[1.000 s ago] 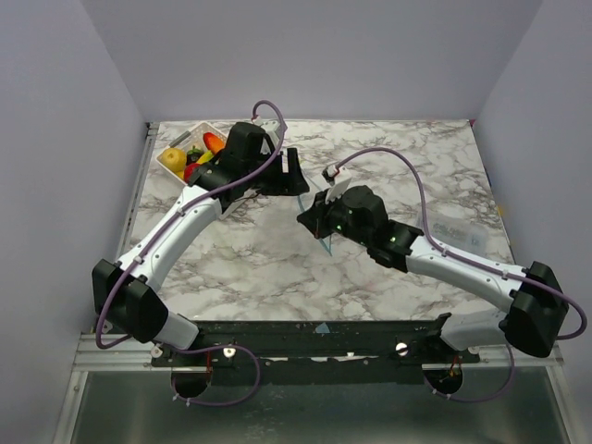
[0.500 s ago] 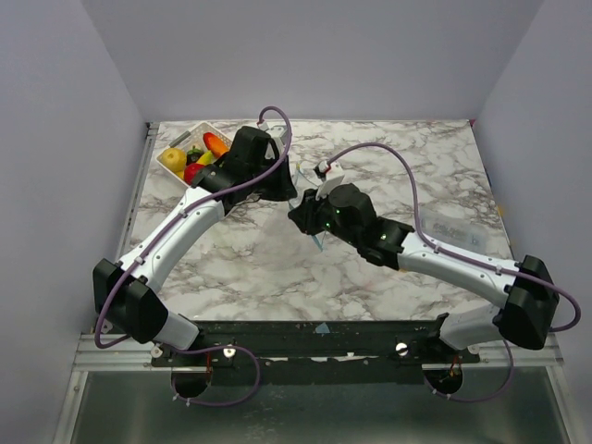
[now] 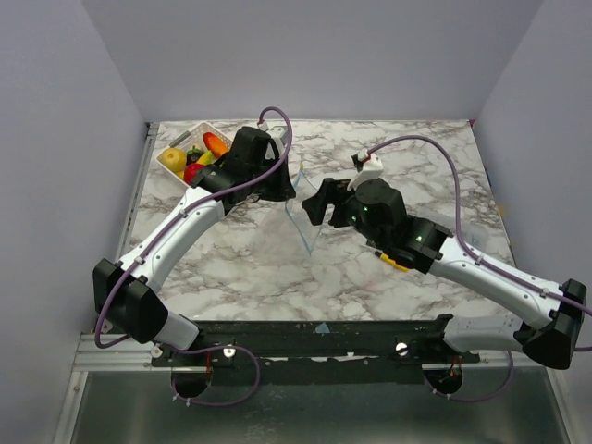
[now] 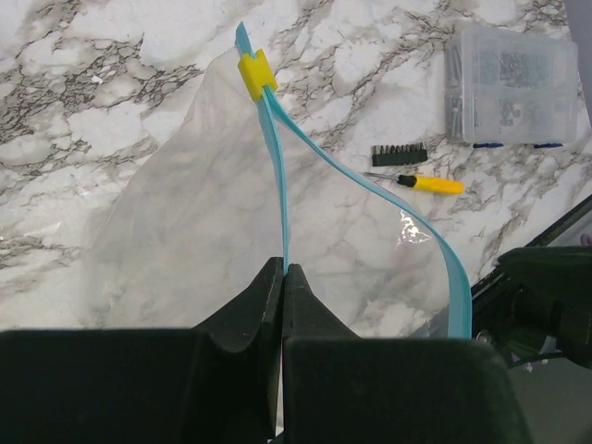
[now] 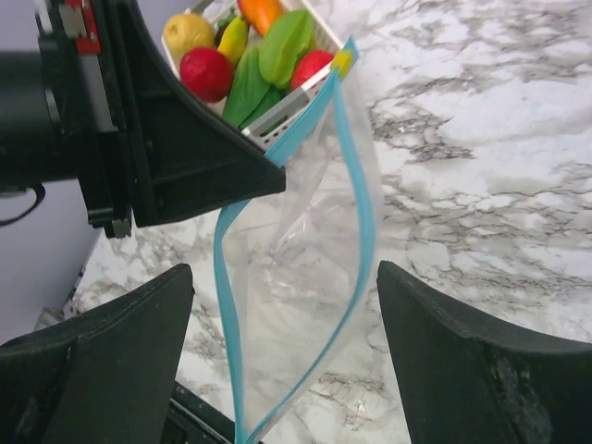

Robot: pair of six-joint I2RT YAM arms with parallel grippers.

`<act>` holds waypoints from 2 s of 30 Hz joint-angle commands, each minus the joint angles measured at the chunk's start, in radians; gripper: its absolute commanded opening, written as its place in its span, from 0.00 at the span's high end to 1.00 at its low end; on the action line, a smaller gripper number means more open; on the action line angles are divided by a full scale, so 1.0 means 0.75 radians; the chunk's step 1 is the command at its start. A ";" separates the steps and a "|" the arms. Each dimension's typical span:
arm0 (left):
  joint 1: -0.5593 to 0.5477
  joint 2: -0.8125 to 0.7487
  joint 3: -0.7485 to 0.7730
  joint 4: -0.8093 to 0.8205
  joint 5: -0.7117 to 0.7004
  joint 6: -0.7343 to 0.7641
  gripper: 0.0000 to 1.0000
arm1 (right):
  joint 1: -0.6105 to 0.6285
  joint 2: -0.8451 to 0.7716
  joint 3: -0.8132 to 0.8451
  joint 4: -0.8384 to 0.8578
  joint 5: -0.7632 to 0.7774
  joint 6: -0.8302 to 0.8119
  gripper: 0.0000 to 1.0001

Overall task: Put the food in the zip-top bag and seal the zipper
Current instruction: Open the zipper of the food storage bag.

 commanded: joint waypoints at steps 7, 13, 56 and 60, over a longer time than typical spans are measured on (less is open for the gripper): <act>-0.005 -0.021 0.012 0.000 0.051 -0.006 1.00 | 0.004 0.111 0.161 -0.249 0.371 0.071 0.22; -0.005 -0.047 0.005 0.007 0.058 -0.008 1.00 | 0.005 0.242 0.210 -0.241 0.378 0.035 0.38; 0.081 -0.240 -0.143 0.187 0.246 0.008 0.35 | -0.026 0.118 0.244 -0.354 1.086 -0.487 0.99; 0.127 -0.254 -0.158 0.198 0.236 -0.011 0.33 | -0.038 0.134 0.257 -0.256 1.184 -0.712 0.99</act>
